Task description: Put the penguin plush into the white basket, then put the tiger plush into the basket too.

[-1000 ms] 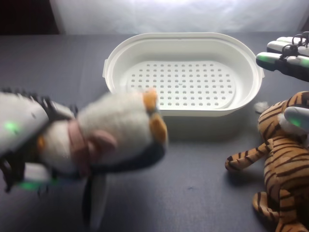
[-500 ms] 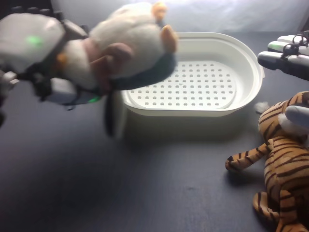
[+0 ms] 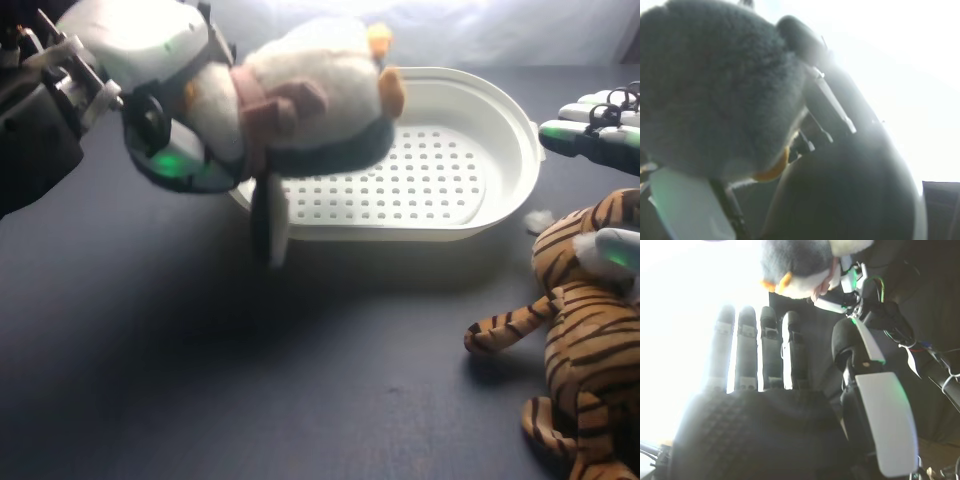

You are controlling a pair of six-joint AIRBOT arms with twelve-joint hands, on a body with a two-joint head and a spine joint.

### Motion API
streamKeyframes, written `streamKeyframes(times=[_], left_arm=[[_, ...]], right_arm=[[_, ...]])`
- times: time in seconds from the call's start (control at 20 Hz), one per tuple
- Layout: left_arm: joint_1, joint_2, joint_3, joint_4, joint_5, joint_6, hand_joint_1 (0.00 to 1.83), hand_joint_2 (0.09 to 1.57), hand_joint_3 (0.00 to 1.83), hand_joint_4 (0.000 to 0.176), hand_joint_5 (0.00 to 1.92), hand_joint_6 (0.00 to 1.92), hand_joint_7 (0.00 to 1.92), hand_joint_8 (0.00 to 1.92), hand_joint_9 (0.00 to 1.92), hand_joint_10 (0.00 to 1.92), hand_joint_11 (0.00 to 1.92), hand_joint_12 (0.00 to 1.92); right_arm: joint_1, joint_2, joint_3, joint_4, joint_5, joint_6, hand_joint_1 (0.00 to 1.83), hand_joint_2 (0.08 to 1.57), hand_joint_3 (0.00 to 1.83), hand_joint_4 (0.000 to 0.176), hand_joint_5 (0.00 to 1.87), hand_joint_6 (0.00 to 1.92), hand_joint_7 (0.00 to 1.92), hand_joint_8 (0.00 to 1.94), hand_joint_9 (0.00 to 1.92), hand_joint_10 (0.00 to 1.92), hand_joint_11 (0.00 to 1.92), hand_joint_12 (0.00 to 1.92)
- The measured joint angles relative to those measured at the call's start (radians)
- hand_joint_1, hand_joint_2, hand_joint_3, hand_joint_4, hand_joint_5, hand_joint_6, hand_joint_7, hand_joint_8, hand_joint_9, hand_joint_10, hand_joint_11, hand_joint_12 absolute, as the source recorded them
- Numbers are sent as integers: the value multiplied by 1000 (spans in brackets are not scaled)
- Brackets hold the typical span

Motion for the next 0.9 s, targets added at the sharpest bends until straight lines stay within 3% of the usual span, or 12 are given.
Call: streamKeyframes(times=[0.05, 0.15, 0.2, 0.25, 0.35, 0.45, 0.5, 0.55, 0.6, 0.7, 0.8, 0.9], left_arm=[[2, 0, 0, -3, 14, 1, 1210, 1023, 0, 0, 1167, 642, 1108, 322, 1122, 286, 811, 1099], [2, -5, 0, -3, 9, 2, 1199, 1021, 2, 0, 1176, 634, 1122, 157, 1122, 250, 804, 1071], [2, -8, 0, -3, 4, 3, 1152, 926, 0, 0, 906, 222, 1031, 62, 1021, 193, 665, 1034], [2, -14, 0, -2, 6, 3, 1138, 903, 1, 0, 805, 18, 977, 12, 968, 165, 598, 1034], [2, -16, 0, -1, 8, 3, 1028, 902, 0, 0, 581, 0, 670, 0, 775, 68, 398, 1053], [10, -14, -7, -5, -5, 5, 1006, 904, 0, 0, 543, 1, 617, 1, 745, 41, 350, 1088], [20, -7, -19, -3, -22, 4, 957, 875, 0, 55, 357, 0, 378, 0, 438, 7, 92, 980], [26, -3, -26, -2, -29, 3, 957, 875, 0, 55, 357, 0, 378, 0, 438, 7, 92, 980], [32, 2, -34, -6, -33, 3, 924, 855, 0, 79, 277, 0, 268, 0, 319, 0, 75, 847], [39, 10, -43, -3, -50, 4, 899, 847, 0, 77, 273, 0, 267, 0, 329, 1, 117, 762], [53, 23, -72, 4, -98, 3, 910, 843, 0, 98, 243, 0, 224, 0, 264, 0, 58, 725], [86, 48, -120, 9, -139, 3, 881, 851, 1, 119, 138, 3, 133, 3, 130, 5, 1, 426]], right_arm=[[0, 0, 0, -3, 2, 0, 400, 1361, 0, 50, 283, 0, 244, 0, 225, 1, 244, 48], [0, 0, 0, -3, 2, 0, 397, 1361, 0, 50, 282, 0, 244, 0, 225, 1, 246, 49], [0, 0, 0, -3, 2, 0, 374, 1362, 1, 54, 287, 1, 267, 6, 241, 5, 265, 56], [-3, -2, 0, -2, 3, 0, 331, 1366, 2, 78, 259, 0, 256, 0, 228, 0, 255, 49], [-7, -4, 0, -3, 0, 0, 330, 1351, 0, 100, 215, 1, 239, 0, 212, 0, 221, 32], [-7, -6, 0, -3, 1, 0, 342, 1347, 0, 101, 209, 0, 237, 0, 210, 0, 214, 28], [-7, -6, 0, -3, 2, 0, 318, 1341, 0, 106, 179, 0, 216, 0, 187, 0, 192, 18], [-7, -6, 0, -3, 2, 0, 318, 1341, 0, 106, 179, 0, 216, 0, 187, 0, 192, 18], [-7, -6, 0, -3, 2, 2, 293, 1331, 0, 112, 154, 0, 197, 0, 171, 0, 180, 13], [-7, -6, 0, -5, 3, 24, 293, 1333, 0, 105, 134, 0, 195, 1, 173, 1, 193, 18], [-7, -6, 0, -23, 10, 35, 341, 1316, 0, 138, 131, 4, 183, 0, 165, 1, 194, 19], [-8, -6, 0, -31, 15, 51, 476, 1266, 0, 144, 150, 6, 175, 3, 165, 4, 205, 23]])
